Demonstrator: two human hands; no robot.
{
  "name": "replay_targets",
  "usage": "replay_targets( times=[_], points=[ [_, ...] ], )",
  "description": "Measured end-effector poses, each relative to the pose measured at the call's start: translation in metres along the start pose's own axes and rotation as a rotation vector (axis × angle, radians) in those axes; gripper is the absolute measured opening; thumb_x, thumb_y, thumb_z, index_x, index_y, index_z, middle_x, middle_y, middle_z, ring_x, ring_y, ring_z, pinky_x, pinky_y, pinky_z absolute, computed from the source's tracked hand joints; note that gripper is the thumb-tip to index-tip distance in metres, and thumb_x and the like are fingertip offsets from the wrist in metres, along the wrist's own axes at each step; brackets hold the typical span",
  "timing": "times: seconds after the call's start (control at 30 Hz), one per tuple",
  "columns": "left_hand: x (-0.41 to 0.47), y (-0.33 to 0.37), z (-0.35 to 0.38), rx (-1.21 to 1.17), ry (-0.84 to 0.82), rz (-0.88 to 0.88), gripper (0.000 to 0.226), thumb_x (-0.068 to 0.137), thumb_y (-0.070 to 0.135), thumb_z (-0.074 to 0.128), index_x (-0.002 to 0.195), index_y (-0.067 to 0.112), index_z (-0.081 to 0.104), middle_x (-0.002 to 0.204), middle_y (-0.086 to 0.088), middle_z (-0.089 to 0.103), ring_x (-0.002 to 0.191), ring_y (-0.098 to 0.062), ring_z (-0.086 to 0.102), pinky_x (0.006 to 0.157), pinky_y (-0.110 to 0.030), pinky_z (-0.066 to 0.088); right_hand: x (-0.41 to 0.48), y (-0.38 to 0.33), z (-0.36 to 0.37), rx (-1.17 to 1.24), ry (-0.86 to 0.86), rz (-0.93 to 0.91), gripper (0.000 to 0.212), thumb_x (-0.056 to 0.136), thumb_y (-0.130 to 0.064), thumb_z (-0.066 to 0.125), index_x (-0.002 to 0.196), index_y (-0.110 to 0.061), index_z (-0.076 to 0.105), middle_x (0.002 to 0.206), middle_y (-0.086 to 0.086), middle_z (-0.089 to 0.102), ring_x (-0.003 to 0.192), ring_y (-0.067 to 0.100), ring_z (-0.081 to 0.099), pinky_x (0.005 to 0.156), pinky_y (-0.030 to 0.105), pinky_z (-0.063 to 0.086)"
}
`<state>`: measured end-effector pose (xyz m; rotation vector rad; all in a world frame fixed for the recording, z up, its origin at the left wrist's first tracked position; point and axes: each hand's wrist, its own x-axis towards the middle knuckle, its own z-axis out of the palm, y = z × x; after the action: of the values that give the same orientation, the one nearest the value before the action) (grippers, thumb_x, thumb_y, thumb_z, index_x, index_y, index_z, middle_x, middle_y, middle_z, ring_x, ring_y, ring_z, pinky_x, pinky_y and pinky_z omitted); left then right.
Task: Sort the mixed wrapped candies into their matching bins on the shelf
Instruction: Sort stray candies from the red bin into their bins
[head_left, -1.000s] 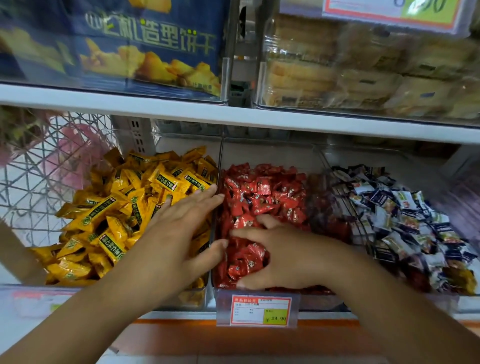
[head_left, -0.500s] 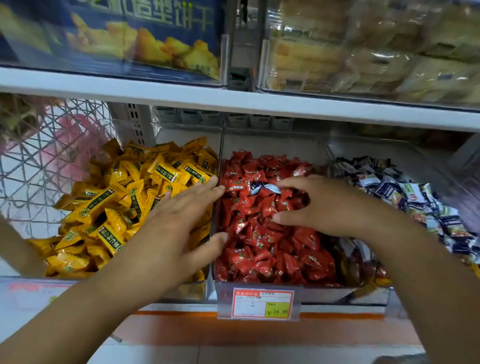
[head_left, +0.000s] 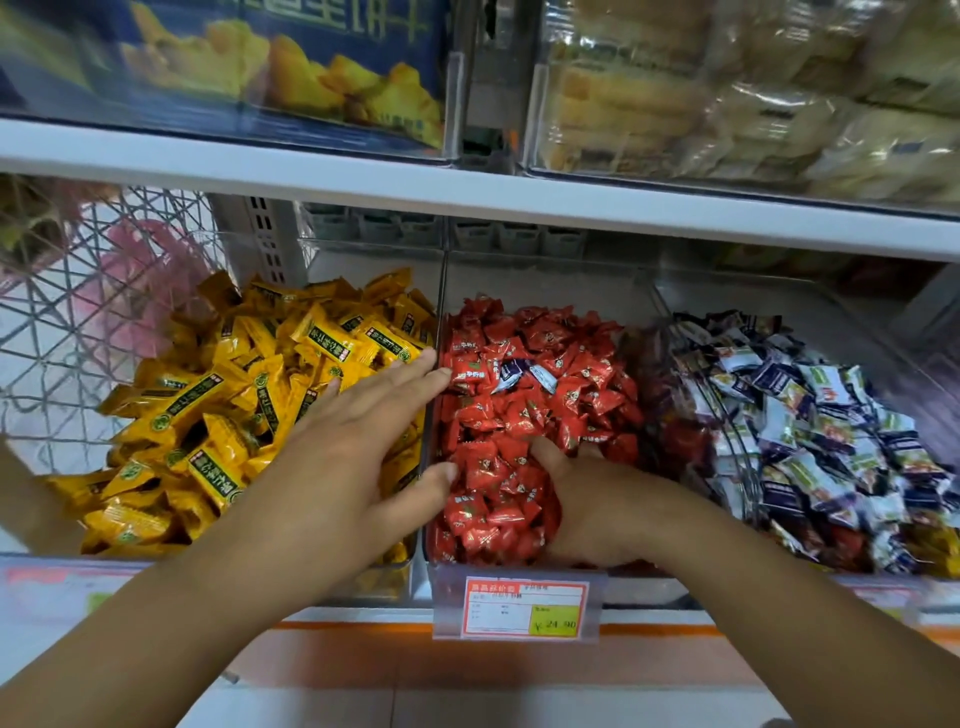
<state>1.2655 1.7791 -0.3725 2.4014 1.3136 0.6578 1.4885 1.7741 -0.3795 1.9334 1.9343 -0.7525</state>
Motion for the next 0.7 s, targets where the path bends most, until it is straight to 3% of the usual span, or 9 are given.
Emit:
replay_targets(
  times=[0.13,0.23,0.3,0.37,0.43,0.53,0.6,0.63,0.7],
  points=[
    [-0.001,-0.002,-0.001,-0.014,0.0,0.004,0.069,0.075,0.071,0.033,0.141,0.055,0.02,0.149,0.042,0.007,0.138,0.019,0.002,0.116,-0.022,0.0,0.001,0.008,-0.005,0.164,0.095,-0.044,0.09,0.078,-0.021,0.074,0.146,-0.04,0.02,0.118,0.003,0.052,0.085,0.016,0.063,0.071,0.026,0.053],
    [0.0,-0.002,-0.001,-0.009,0.002,0.012,0.071,0.075,0.072,0.032,0.142,0.053,0.021,0.149,0.042,0.007,0.138,0.019,0.001,0.114,-0.018,-0.002,-0.003,0.012,-0.016,0.317,0.162,-0.056,0.078,0.076,-0.019,0.078,0.139,-0.04,0.037,0.11,-0.006,0.058,0.072,0.005,0.061,0.06,0.018,0.05],
    [0.0,-0.002,0.0,-0.011,0.003,0.012,0.072,0.075,0.071,0.033,0.143,0.051,0.022,0.149,0.041,0.008,0.138,0.018,0.003,0.116,-0.022,-0.001,-0.008,0.009,-0.027,0.391,0.254,-0.067,0.077,0.077,-0.018,0.077,0.141,-0.038,0.039,0.108,-0.008,0.059,0.067,0.001,0.059,0.055,0.012,0.046],
    [0.0,-0.003,0.0,-0.018,0.005,0.015,0.072,0.076,0.071,0.034,0.144,0.05,0.024,0.15,0.039,0.01,0.139,0.017,0.005,0.117,-0.025,0.001,-0.016,0.01,-0.041,0.491,0.312,-0.064,0.086,0.076,-0.025,0.08,0.147,-0.035,0.033,0.132,-0.008,0.053,0.081,-0.003,0.057,0.065,0.008,0.046],
    [0.0,-0.003,0.0,-0.02,0.006,0.017,0.071,0.076,0.071,0.034,0.143,0.051,0.023,0.15,0.039,0.01,0.139,0.017,0.005,0.117,-0.026,0.002,-0.028,0.01,-0.057,0.588,0.199,-0.071,0.089,0.072,-0.037,0.082,0.144,-0.045,0.032,0.151,-0.008,0.035,0.102,0.004,0.055,0.075,0.02,0.055],
    [-0.001,-0.002,0.0,-0.02,0.006,0.012,0.068,0.075,0.072,0.032,0.14,0.055,0.02,0.149,0.041,0.009,0.138,0.018,0.004,0.117,-0.025,0.002,-0.044,0.01,-0.072,0.347,0.019,-0.083,0.07,0.073,-0.057,0.072,0.134,-0.061,0.038,0.151,-0.013,0.034,0.119,0.01,0.05,0.09,0.027,0.052],
    [-0.001,-0.001,0.0,-0.016,0.003,0.011,0.068,0.075,0.072,0.031,0.139,0.056,0.018,0.149,0.041,0.008,0.138,0.018,0.003,0.116,-0.023,0.0,-0.042,0.007,-0.073,0.228,0.155,-0.087,0.044,0.087,-0.047,0.065,0.129,-0.047,0.054,0.139,-0.012,0.052,0.118,0.009,0.053,0.095,0.023,0.042],
    [-0.001,-0.001,-0.001,-0.013,0.001,0.01,0.069,0.074,0.073,0.031,0.14,0.055,0.017,0.149,0.041,0.007,0.138,0.018,0.002,0.116,-0.021,-0.002,-0.036,0.005,-0.072,0.221,0.295,-0.076,0.029,0.093,-0.035,0.06,0.122,-0.033,0.063,0.13,-0.009,0.06,0.111,0.01,0.058,0.091,0.023,0.044],
    [-0.001,-0.001,-0.001,-0.006,-0.009,0.006,0.071,0.073,0.073,0.028,0.14,0.055,0.016,0.147,0.043,0.003,0.137,0.02,-0.002,0.113,-0.017,-0.006,-0.018,0.001,-0.068,0.282,0.594,-0.03,0.022,0.096,-0.019,0.053,0.105,-0.019,0.073,0.116,-0.008,0.068,0.092,0.008,0.062,0.08,0.02,0.044]
  ],
)
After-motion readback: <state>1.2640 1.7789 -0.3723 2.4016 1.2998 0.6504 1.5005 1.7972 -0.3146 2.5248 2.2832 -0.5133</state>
